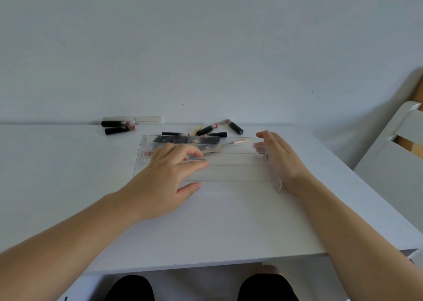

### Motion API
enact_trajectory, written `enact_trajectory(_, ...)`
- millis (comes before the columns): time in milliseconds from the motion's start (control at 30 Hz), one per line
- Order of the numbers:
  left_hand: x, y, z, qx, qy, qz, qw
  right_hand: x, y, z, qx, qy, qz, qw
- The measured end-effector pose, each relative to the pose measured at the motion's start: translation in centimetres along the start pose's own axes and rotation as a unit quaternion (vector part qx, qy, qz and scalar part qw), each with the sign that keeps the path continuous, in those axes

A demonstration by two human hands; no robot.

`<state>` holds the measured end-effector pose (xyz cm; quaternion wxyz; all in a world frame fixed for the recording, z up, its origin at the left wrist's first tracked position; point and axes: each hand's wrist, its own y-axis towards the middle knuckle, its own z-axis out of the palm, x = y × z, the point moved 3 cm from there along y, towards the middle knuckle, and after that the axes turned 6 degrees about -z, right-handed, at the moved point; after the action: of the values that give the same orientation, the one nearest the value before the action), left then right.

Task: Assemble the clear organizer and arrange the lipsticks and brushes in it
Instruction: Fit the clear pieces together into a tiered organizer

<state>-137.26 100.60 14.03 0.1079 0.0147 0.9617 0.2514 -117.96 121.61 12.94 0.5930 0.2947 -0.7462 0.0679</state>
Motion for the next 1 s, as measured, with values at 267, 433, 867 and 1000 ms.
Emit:
enact_trajectory(267, -0.1, 0.2, -0.3, 0.028, 0.025, 0.031, 0.999, 0.0, -0.1, 0.1, 0.011, -0.016, -0.003, 1.0)
enact_trajectory(433, 0.2, 0.5, -0.2, 0.082, -0.015, 0.004, 0.997, -0.4, 0.1, 0.0, 0.01, -0.052, 0.004, 0.999)
enact_trajectory(867, -0.2, 1.1, -0.3, 0.146, -0.068, -0.024, 0.987, 0.2, -0.2, 0.2, 0.014, -0.058, -0.002, 0.998)
enact_trajectory(1000, -0.3, 1.3, -0.4, 0.157, -0.077, -0.035, 0.984, 0.1, -0.1, 0.1, 0.01, -0.06, 0.001, 0.998)
